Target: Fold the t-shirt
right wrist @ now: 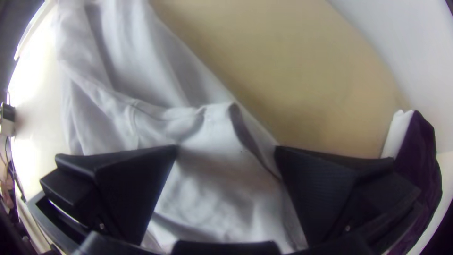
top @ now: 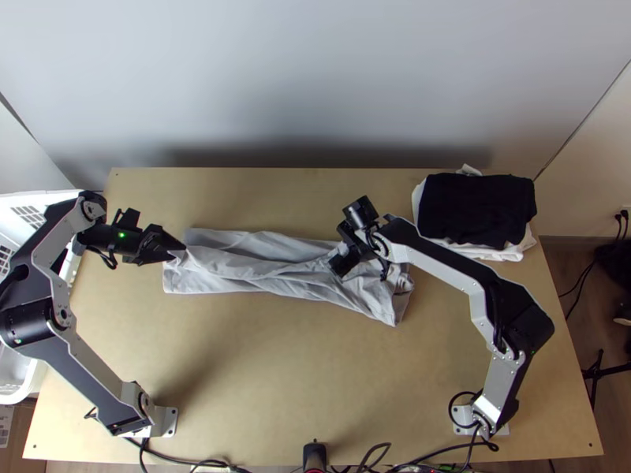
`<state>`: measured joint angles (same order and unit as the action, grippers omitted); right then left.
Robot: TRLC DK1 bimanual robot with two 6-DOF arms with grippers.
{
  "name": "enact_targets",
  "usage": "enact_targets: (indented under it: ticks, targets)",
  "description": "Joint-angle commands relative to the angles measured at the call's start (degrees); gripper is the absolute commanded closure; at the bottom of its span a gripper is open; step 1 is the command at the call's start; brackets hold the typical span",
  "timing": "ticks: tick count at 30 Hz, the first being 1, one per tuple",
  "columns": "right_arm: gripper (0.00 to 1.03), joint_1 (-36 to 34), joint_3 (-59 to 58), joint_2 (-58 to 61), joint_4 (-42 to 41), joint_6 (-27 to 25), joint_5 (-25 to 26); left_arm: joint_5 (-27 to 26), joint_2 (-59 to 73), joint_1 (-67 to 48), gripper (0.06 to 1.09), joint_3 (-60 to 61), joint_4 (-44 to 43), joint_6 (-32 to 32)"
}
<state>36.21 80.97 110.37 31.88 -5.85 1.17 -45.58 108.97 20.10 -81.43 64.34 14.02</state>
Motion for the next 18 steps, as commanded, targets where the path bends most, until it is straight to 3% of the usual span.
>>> enact_targets:
  ticks: [1,6,7,10,18]
  targets:
    - [0.06,-1.5,0.7,-0.1,-1.0,5.9,5.0,-5.6,-1.1,0.6,0.11,0.6,-0.4,1.7]
    - [0.06,-2.5,1.1,-6.4,-1.0,7.2,4.5,-5.7,-2.8,1.3,0.11,1.3,-0.8,1.9]
    - [0.06,-2.5,2.0,-7.6,-0.8,7.0,1.0,-5.7,-3.1,1.7,0.11,1.3,-1.0,1.9]
    - [0.06,-4.1,11.3,-6.7,10.4,10.9,-20.0,-5.7,-3.1,2.8,0.11,1.5,-1.0,1.7]
    - [0.06,1.2,31.8,7.1,34.7,12.7,-37.0,-5.8,-5.6,3.6,0.11,4.0,-1.0,2.5]
